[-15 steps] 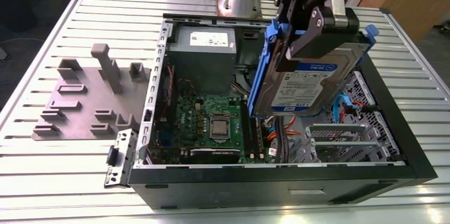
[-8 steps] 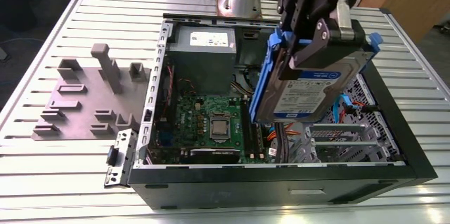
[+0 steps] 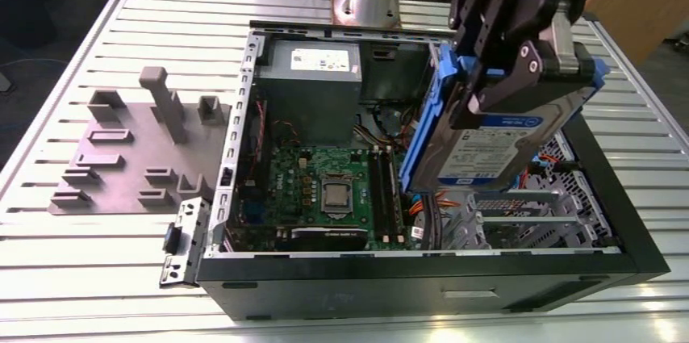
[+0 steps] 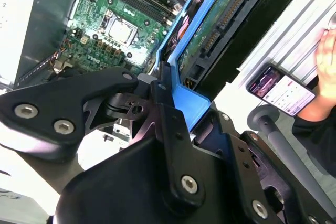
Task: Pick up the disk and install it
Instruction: 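Insert the disk into the insertion slot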
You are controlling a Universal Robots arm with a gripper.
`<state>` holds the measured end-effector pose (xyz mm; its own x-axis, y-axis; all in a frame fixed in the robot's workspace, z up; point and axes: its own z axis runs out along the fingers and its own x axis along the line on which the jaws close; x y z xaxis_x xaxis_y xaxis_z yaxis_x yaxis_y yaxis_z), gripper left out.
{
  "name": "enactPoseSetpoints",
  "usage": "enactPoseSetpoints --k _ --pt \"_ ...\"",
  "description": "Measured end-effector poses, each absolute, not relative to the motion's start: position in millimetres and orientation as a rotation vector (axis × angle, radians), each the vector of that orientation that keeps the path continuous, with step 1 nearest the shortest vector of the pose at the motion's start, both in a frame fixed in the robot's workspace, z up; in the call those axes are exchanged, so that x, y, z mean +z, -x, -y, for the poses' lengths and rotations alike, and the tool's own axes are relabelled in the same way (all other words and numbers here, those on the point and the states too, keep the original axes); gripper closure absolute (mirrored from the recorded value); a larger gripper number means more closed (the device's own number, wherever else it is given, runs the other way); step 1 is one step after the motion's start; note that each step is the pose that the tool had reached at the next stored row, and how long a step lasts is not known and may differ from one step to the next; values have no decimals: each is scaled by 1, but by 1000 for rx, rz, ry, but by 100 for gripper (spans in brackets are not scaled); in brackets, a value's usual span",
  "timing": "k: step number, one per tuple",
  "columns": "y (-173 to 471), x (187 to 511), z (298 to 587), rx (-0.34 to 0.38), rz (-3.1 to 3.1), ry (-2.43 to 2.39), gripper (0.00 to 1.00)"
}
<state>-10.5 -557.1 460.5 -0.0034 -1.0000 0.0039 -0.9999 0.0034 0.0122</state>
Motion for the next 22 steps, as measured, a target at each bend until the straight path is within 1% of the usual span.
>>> enactPoseSetpoints --k 4,13,22 --pt "10 459 562 -9 2217 -2210 64" --pt "8 459 562 -8 2217 -2209 64" --pt "-9 458 562 -8 2217 -2209 64"
